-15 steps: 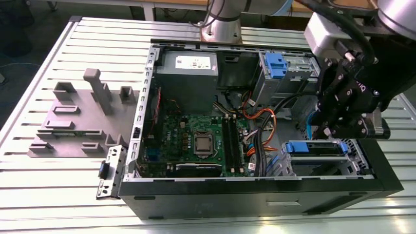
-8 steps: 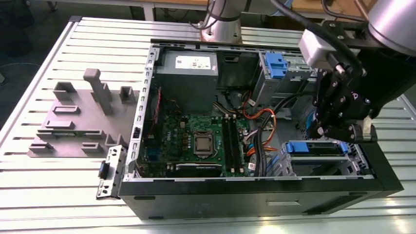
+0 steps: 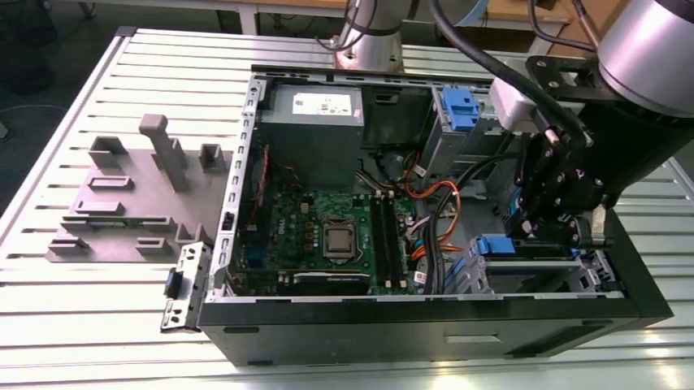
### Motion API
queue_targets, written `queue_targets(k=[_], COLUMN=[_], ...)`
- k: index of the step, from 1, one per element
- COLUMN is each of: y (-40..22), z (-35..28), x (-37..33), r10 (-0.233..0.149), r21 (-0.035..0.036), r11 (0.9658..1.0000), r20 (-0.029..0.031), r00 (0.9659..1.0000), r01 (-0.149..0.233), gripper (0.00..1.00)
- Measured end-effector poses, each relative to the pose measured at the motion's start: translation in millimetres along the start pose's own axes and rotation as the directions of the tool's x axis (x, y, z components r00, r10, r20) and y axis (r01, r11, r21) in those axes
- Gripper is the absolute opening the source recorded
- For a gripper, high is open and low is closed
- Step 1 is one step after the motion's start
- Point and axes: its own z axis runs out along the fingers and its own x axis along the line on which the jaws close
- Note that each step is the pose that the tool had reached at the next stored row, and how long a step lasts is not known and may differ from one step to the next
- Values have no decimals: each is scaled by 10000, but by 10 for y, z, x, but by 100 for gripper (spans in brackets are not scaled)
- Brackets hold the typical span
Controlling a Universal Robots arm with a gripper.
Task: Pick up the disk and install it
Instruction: 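Insert the disk into the insertion slot, then insert the first disk wire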
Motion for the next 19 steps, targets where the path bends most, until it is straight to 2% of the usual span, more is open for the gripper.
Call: queue_targets(k=[13,19], y=[-2,-67], z=[11,12], x=[0,-3], r10=[1,0], r21=[0,0], r11=[10000,10000], r20=[0,-1], r00=[10000,10000], r01=[-1,0], gripper=[11,11])
